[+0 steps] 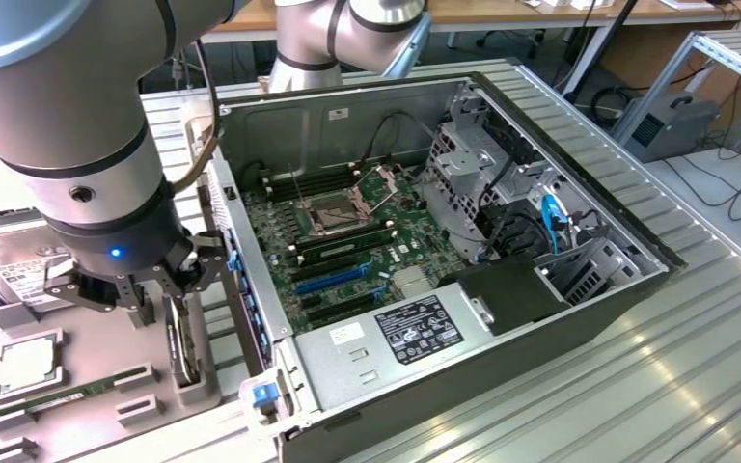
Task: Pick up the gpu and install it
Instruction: 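Pick up the gpu and move the gpu toward the slot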
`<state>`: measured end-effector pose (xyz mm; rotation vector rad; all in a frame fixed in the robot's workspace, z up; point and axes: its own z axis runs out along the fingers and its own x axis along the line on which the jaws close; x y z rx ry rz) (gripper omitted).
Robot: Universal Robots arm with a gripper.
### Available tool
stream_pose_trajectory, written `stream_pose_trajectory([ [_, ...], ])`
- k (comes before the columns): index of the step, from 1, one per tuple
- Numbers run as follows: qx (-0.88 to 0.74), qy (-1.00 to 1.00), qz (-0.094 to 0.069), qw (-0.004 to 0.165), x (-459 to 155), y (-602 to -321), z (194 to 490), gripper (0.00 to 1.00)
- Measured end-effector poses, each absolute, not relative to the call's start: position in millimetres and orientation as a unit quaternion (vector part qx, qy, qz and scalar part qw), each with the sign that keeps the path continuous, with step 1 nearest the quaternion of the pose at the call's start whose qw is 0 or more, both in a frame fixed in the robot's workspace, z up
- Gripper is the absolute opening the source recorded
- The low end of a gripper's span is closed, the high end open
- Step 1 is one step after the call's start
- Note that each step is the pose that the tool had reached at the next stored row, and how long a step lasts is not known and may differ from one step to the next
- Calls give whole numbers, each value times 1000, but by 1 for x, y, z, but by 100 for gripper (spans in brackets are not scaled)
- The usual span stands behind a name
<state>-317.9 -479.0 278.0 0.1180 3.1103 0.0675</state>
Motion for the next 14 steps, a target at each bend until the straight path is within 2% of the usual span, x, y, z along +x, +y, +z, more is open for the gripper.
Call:
stream_pose_trajectory([
  [14,38,999,22,14,-317,-479,270,36],
])
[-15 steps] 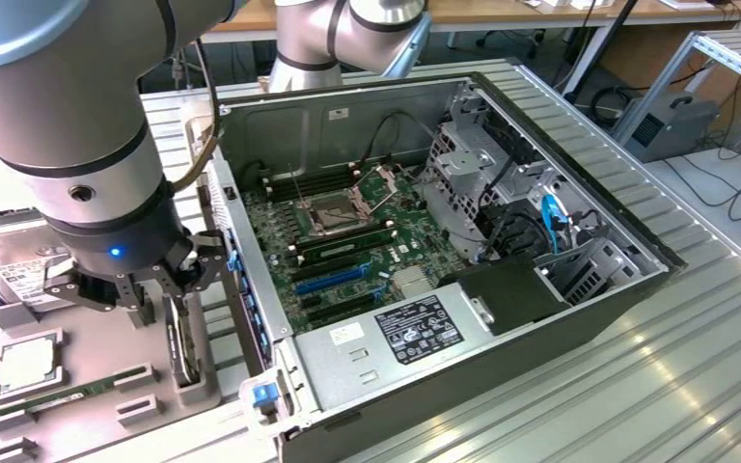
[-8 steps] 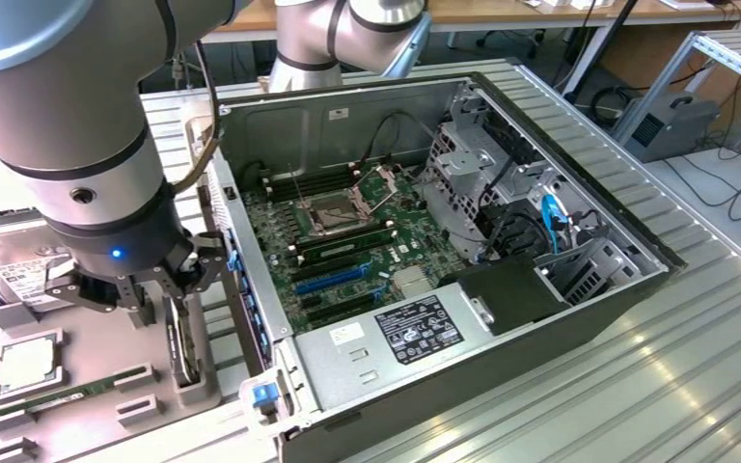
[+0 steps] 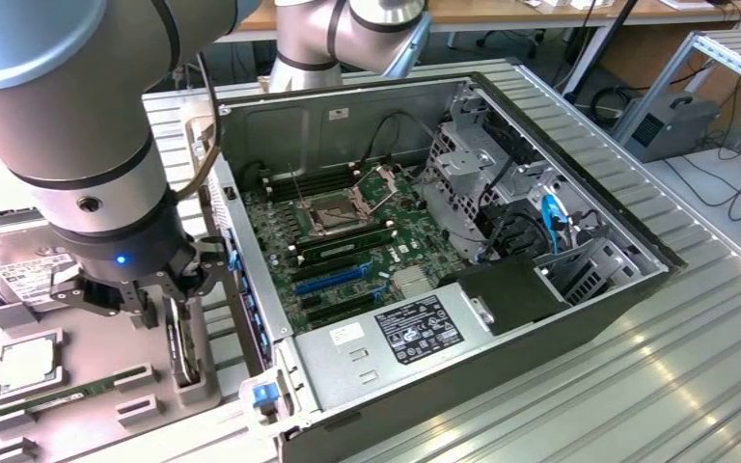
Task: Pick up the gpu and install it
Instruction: 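Pick up the gpu and move the gpu toward the slot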
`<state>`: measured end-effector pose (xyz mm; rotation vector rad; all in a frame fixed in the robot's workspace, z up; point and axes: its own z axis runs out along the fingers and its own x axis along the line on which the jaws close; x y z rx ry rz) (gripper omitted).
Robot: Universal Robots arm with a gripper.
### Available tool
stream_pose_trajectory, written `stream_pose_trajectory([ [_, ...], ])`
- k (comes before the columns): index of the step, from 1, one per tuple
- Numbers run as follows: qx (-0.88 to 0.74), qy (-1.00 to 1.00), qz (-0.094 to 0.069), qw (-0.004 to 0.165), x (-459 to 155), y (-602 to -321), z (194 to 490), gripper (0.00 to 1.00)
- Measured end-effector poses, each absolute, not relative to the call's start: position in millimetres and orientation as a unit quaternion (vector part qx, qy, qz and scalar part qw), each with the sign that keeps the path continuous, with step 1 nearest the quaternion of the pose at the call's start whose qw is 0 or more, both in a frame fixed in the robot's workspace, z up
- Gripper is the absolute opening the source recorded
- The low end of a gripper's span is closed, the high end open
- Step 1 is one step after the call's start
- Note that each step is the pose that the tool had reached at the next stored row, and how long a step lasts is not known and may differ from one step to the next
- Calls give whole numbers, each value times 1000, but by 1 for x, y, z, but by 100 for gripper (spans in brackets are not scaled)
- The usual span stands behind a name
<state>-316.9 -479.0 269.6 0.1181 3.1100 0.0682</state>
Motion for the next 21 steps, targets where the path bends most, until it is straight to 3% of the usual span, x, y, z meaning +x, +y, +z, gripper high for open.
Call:
stream_pose_trajectory([
  [21,38,999,22,14,-314,-479,245,36],
])
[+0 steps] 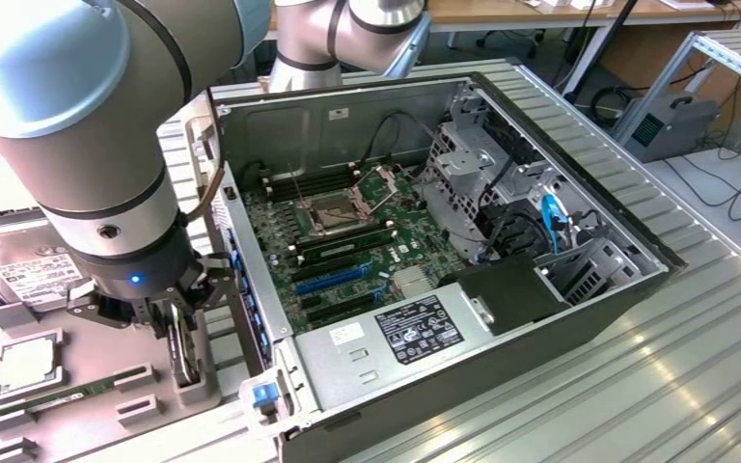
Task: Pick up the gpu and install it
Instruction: 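Pick up the gpu and move the gpu toward the slot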
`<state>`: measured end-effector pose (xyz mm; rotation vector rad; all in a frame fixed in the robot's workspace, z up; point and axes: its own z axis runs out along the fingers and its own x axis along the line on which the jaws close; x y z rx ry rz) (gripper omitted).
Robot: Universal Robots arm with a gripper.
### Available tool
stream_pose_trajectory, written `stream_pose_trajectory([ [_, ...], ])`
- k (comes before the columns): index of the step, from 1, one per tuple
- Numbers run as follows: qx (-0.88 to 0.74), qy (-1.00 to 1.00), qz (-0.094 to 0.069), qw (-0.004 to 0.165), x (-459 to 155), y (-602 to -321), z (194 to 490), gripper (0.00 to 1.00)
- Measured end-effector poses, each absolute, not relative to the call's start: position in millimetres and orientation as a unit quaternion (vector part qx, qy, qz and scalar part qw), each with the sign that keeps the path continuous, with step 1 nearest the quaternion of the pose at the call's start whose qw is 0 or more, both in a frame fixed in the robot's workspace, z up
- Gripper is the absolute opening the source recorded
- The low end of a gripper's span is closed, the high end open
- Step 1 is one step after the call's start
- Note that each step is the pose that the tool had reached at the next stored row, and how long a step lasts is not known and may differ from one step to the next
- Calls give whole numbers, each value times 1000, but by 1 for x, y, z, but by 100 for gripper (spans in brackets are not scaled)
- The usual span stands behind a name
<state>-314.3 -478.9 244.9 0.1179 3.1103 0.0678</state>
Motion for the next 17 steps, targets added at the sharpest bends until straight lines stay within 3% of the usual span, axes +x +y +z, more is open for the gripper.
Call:
stream_pose_trajectory([
  [17,38,999,22,14,-314,-473,242,36],
])
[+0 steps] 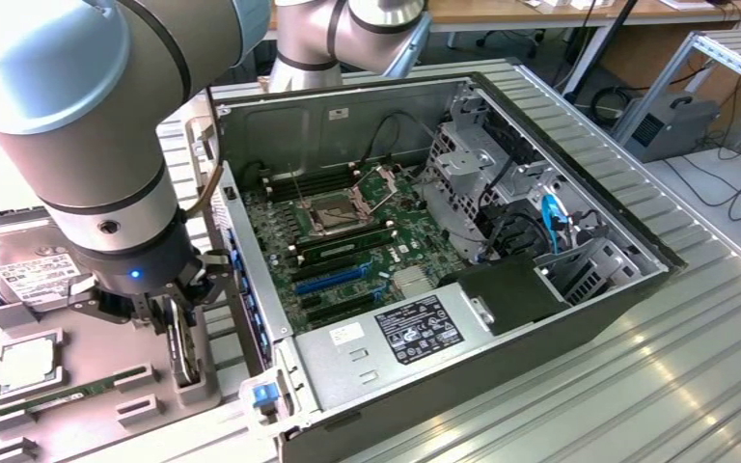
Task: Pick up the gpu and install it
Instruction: 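Pick up the gpu and move the gpu toward the slot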
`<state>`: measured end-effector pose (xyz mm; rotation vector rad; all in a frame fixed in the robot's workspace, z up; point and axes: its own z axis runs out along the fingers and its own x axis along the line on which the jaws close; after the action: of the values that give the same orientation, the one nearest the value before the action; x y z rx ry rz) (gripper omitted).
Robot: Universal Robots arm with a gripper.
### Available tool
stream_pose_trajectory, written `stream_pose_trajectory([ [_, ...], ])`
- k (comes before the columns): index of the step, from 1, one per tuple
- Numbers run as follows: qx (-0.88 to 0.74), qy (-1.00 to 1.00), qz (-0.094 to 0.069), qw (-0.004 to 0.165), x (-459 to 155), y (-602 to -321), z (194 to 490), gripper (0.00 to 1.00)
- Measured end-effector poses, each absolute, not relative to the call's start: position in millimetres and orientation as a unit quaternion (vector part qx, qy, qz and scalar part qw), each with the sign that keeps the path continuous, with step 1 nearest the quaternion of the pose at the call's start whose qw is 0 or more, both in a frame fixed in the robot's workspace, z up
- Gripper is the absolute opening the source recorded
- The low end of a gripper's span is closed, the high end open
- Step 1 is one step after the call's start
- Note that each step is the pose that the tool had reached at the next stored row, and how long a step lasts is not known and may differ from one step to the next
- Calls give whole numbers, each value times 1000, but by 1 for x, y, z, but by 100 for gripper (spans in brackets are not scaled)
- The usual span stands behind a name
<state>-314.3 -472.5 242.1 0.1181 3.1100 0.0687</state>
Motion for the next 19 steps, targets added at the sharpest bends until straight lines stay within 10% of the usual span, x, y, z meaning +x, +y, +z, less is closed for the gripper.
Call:
stream_pose_trajectory([
  [19,38,999,22,14,-314,-472,242,28],
])
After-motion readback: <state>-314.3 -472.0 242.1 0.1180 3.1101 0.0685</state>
